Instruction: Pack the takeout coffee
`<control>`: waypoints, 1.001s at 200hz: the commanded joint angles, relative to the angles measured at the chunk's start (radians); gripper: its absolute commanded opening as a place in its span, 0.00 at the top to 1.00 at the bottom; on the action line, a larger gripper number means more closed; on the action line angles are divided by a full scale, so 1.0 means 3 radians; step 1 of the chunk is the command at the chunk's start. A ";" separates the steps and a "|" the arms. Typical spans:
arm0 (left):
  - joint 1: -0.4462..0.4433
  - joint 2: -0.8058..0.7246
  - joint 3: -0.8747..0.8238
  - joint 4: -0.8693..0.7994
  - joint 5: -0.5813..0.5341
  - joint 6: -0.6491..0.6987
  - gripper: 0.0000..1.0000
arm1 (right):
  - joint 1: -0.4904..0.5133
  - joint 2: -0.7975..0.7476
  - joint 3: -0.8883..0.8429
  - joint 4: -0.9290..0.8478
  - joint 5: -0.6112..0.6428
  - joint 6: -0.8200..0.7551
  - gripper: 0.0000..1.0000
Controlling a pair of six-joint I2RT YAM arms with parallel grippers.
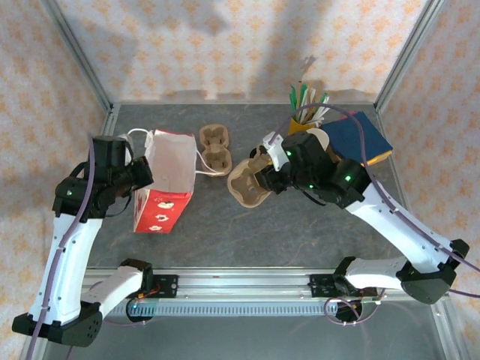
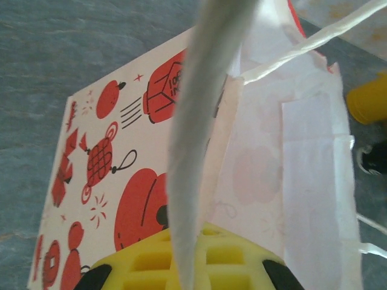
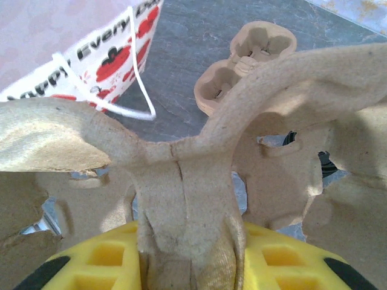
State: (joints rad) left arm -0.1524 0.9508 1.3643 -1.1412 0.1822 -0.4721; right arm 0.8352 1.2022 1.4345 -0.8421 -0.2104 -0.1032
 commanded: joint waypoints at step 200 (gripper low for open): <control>-0.0888 0.0390 -0.0838 0.1989 0.1802 -0.0098 1.00 | 0.0013 0.0160 0.0769 -0.0052 -0.0420 -0.0246 0.65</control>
State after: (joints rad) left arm -0.4129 1.0519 1.1301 -0.6300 0.6472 -0.5446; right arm 0.8352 1.2182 1.6405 -0.8913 -0.3023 -0.1276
